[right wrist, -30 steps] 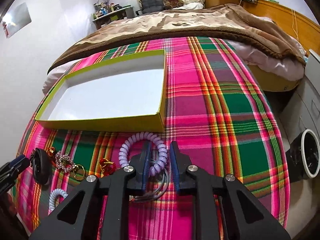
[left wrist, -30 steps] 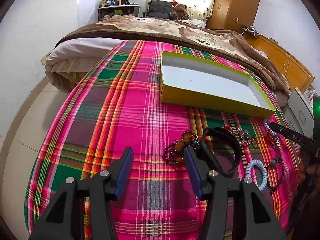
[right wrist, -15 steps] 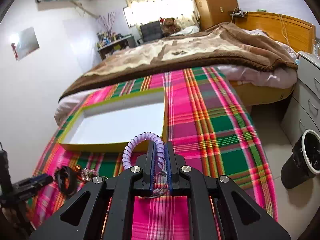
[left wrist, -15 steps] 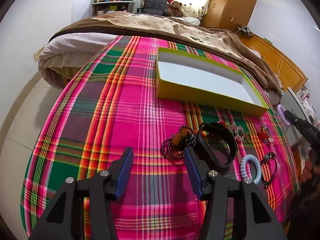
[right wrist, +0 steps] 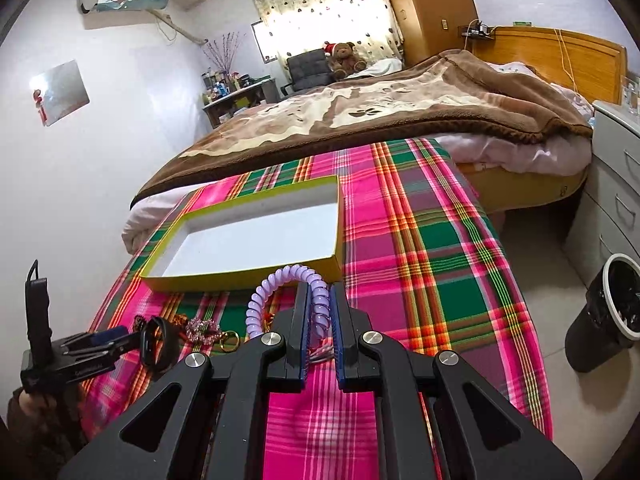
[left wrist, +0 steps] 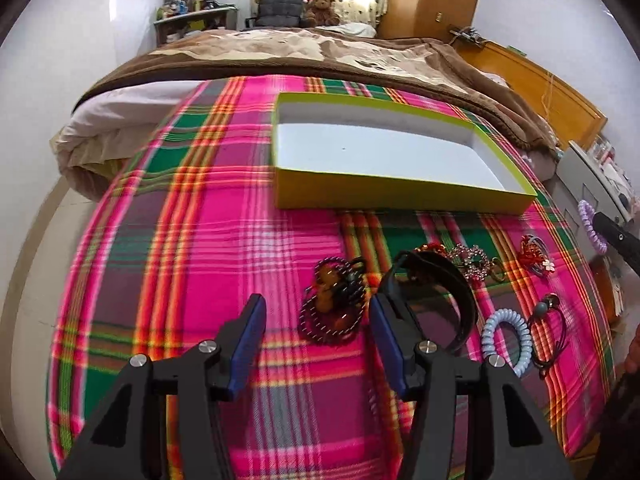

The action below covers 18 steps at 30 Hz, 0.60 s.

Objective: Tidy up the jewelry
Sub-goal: 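Close the right gripper on the lavender coil hair tie while the left tool moves to the beaded bracelet, then grasp the dark beaded bracelet with the left gripper while the right carries the coil toward the box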

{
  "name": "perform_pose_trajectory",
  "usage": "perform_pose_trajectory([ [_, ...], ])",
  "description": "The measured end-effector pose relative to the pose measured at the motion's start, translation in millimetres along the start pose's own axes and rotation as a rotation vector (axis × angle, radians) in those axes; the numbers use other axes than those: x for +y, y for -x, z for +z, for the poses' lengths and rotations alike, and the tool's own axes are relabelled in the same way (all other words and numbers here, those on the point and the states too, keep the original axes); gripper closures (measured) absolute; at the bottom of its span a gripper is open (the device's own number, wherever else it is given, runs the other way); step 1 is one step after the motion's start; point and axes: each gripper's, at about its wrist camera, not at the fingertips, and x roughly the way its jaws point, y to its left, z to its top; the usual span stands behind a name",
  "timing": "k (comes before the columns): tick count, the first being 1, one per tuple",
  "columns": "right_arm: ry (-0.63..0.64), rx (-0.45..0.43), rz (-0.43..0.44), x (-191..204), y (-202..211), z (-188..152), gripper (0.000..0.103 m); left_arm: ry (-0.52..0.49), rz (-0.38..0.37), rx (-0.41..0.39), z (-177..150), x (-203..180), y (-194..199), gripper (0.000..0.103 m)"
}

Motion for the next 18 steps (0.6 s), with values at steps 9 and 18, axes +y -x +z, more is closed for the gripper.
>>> perform_pose_trajectory([
  [9,-0.001,0.011,0.009,1.0,-2.0,-1.3,0.093,-0.025,0.059,0.004,3.4,-5.4,-4.5,0.048],
  [18,0.005,0.018,0.021,7.3,-3.2,0.4,0.093,-0.029,0.062,0.011,7.1,-5.6,-6.1,0.058],
])
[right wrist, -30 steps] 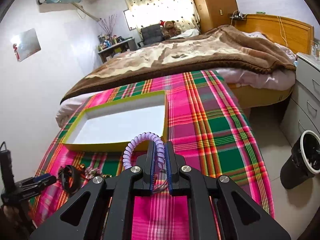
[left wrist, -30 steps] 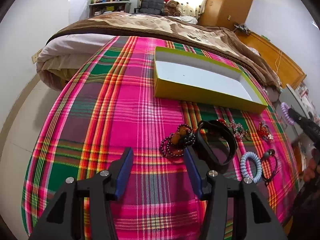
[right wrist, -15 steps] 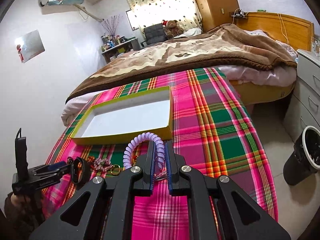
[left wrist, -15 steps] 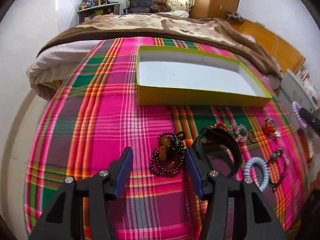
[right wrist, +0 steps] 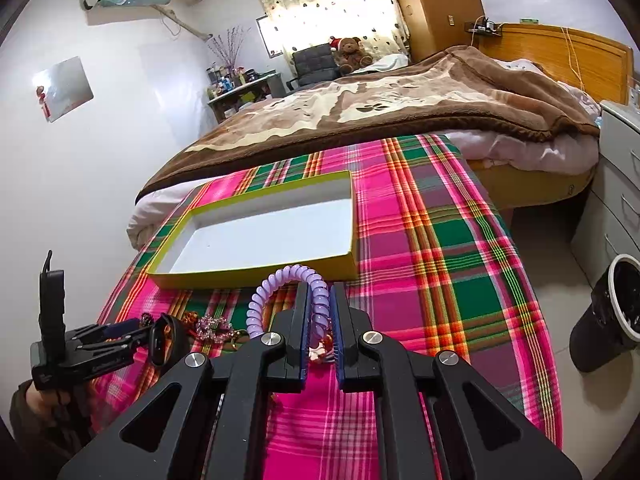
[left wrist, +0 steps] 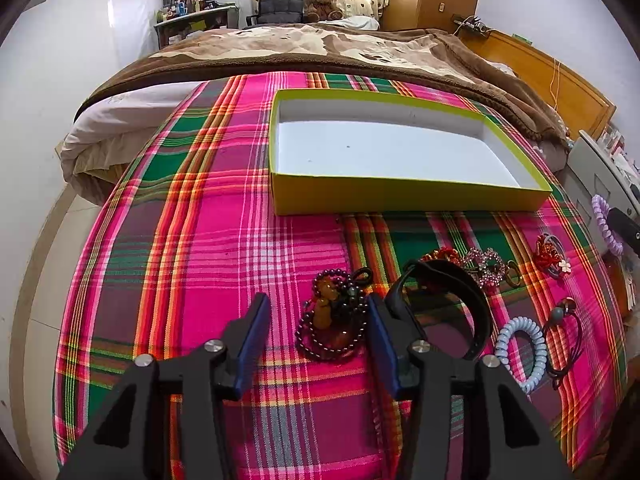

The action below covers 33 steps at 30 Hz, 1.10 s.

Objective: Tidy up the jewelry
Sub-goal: 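Grasp the dark beaded bracelet with the left gripper while the right carries the coil toward the box, then lower both held items into the yellow box and open both grippers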

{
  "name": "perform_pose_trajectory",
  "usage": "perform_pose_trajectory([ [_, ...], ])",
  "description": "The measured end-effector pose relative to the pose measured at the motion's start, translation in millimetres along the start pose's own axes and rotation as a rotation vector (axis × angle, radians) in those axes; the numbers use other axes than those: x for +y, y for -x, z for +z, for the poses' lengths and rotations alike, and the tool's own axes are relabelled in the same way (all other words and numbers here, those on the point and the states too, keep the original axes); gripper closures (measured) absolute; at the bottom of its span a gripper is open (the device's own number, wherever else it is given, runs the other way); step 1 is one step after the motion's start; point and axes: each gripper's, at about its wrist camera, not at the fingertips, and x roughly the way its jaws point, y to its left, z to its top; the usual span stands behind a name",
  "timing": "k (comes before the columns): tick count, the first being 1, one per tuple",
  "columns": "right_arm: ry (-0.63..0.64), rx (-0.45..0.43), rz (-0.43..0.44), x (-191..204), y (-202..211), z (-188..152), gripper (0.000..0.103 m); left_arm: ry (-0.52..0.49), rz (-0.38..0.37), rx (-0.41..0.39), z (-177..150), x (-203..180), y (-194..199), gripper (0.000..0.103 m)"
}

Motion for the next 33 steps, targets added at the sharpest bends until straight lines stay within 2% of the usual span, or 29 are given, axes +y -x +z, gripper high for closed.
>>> perform_pose_trajectory([
  [1,-0.003,0.003,0.003,0,-1,0,0.093,-0.001,-0.001,0.002,0,0,0,0.067],
  [5,0.0,0.012,0.002,2,-3,0,0.093,-0.005,-0.02,0.01,2,0,1,0.076],
  [20,0.007,0.001,-0.009,2,-3,17,0.093,0.016,-0.041,-0.056,19,7,24,0.078],
  [33,0.025,0.002,-0.061,-2,-31,61,0.093,-0.024,-0.062,-0.118,79,4,24,0.078],
])
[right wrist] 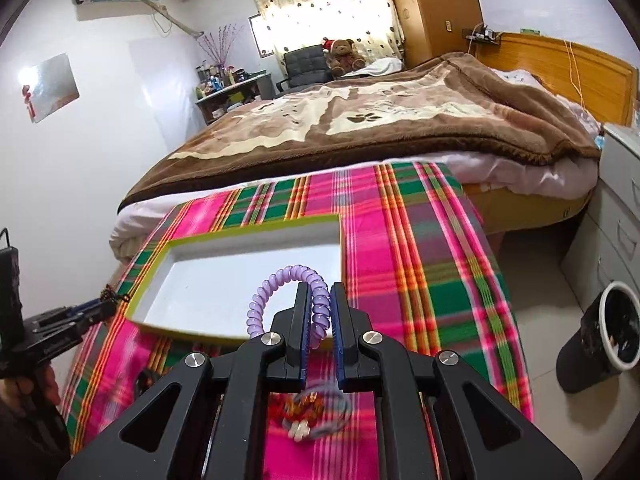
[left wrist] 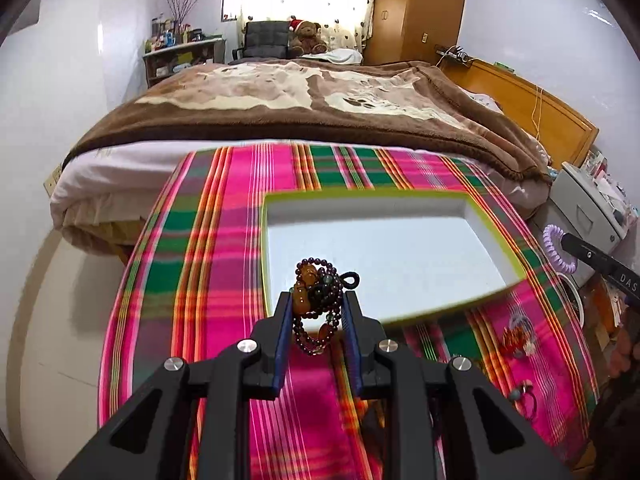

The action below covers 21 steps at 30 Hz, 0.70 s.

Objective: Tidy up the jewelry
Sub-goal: 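Lower both held items into the yellow box and open both grippers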

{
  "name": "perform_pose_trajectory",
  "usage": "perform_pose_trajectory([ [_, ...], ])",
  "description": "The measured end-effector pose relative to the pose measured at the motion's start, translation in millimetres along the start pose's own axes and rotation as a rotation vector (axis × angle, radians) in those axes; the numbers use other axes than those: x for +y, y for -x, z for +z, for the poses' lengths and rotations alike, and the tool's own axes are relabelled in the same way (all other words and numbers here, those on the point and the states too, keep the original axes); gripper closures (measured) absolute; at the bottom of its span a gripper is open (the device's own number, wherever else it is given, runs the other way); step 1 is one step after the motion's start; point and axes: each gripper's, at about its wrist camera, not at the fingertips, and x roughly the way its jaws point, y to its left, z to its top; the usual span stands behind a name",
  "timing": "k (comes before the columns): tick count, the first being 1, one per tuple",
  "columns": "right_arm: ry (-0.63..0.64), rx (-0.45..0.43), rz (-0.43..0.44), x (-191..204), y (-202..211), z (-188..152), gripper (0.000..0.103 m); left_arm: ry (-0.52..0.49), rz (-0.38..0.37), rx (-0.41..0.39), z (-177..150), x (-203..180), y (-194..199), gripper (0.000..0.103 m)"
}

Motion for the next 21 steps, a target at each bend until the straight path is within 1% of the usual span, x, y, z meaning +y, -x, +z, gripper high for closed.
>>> perform_pose_trajectory([
  [2,0.007,0.004,-0.003,0,-9,9,0.093,0.004,-0.017,0.004,9,1,-9,0.078],
  [5,-0.002,0.031,0.009,-2,-27,18,0.093,0.003,-0.011,0.008,19,2,-21,0.078],
  [12,-0.008,0.122,0.026,-1,-81,31,0.093,0.006,-0.014,0.034,36,5,-54,0.078],
  [15,0.01,0.145,0.005,3,-100,35,0.093,0.017,-0.025,0.063,39,8,-69,0.078],
  [17,0.019,0.154,-0.005,6,-108,37,0.093,0.01,-0.015,0.072,41,8,-77,0.078],
  [21,0.071,0.176,-0.04,16,-123,35,0.093,0.012,-0.018,0.1,43,8,-91,0.078],
])
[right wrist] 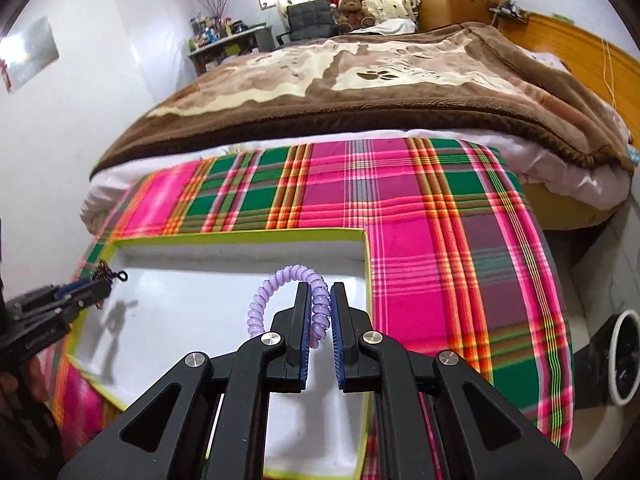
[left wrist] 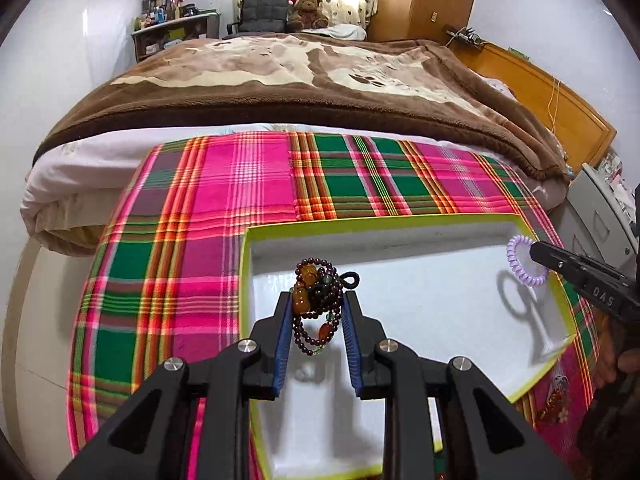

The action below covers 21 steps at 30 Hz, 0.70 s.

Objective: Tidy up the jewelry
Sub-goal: 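Lower both held items into the yellow box and open both grippers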

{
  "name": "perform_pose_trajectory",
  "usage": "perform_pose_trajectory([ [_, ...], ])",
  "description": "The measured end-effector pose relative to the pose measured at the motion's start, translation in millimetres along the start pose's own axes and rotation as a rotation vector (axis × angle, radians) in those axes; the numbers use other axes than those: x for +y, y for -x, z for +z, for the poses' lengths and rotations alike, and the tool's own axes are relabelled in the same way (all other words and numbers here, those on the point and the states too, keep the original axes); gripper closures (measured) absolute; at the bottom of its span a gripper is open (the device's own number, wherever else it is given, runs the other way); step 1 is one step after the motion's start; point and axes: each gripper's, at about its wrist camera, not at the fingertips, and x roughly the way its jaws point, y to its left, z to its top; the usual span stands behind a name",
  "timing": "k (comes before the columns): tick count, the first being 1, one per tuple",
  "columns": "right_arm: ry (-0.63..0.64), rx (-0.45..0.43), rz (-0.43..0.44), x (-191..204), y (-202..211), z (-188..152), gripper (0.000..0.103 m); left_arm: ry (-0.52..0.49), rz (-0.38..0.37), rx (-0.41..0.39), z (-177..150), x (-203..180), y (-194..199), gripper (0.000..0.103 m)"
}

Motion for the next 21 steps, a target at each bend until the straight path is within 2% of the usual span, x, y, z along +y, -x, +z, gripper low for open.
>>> perform_pose_trajectory([
  [8,0.044,0.012,-0.047,7,-15,5,0.093,0.003,0.028,0.028,1,3,-16,0.077],
  [21,0.092,0.04,-0.092,12,-31,3,0.093,-0.005,0.022,0.049,2,-1,-23,0.075],
])
